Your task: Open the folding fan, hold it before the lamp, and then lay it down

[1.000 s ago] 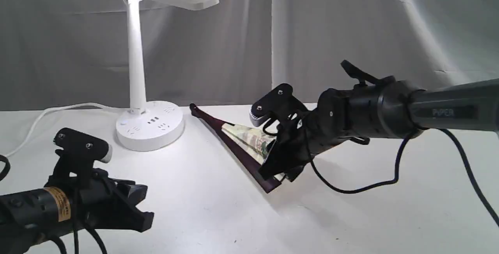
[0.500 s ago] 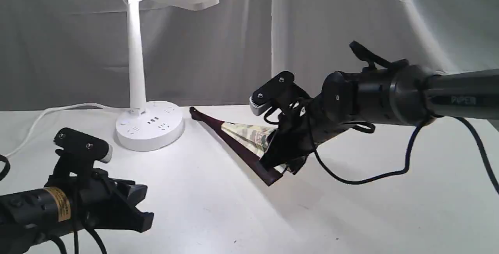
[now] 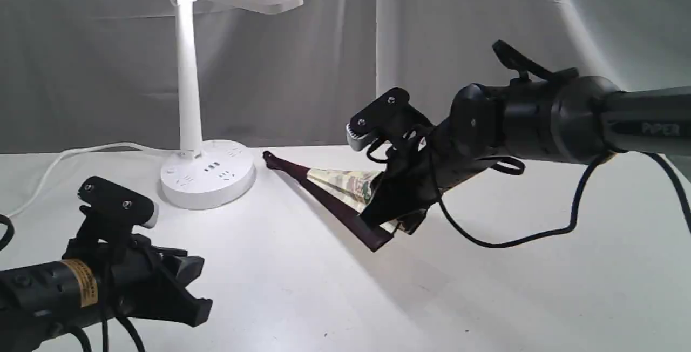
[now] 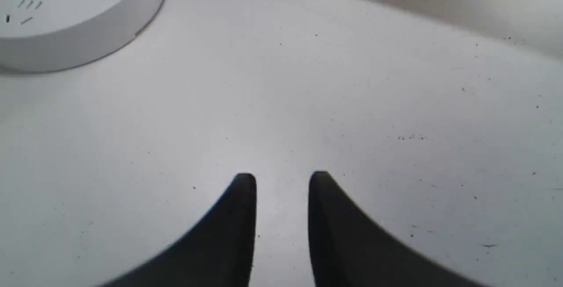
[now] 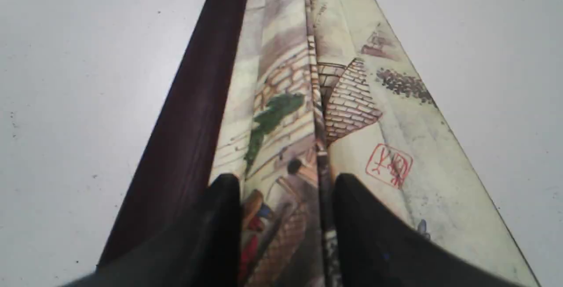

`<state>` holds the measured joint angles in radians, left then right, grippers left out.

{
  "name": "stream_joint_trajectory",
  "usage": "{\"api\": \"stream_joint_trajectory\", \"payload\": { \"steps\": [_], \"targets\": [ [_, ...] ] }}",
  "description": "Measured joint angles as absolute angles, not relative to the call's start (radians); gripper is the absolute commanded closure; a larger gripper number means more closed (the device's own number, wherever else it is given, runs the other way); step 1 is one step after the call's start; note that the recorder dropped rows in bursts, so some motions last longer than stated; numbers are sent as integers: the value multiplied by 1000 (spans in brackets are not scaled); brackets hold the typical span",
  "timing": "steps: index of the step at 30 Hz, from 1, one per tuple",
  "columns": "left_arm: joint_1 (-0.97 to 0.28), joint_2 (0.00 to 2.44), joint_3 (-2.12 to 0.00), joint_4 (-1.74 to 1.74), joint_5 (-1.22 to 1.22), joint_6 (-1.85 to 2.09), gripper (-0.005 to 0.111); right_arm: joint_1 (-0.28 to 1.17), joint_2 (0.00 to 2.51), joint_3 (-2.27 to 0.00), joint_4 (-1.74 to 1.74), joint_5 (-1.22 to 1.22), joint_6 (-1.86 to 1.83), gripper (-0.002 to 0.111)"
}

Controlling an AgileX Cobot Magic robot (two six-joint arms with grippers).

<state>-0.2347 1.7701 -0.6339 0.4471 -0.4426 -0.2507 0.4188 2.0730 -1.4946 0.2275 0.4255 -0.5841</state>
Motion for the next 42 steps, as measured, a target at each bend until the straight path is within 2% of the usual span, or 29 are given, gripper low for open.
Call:
{"api": "stream_joint_trajectory", "payload": {
  "steps": [16, 34, 42],
  "targets": [
    [-235, 1770, -634, 452, -443, -179, 85, 419, 2012, -1495, 250, 551, -598, 108],
    [-235, 1770, -634, 489, -488, 21, 84, 419, 1951, -1495, 442, 653, -765, 108],
    [-235, 1770, -634, 489, -510, 46, 64, 419, 1911, -1495, 446, 710, -767, 108]
  ]
}}
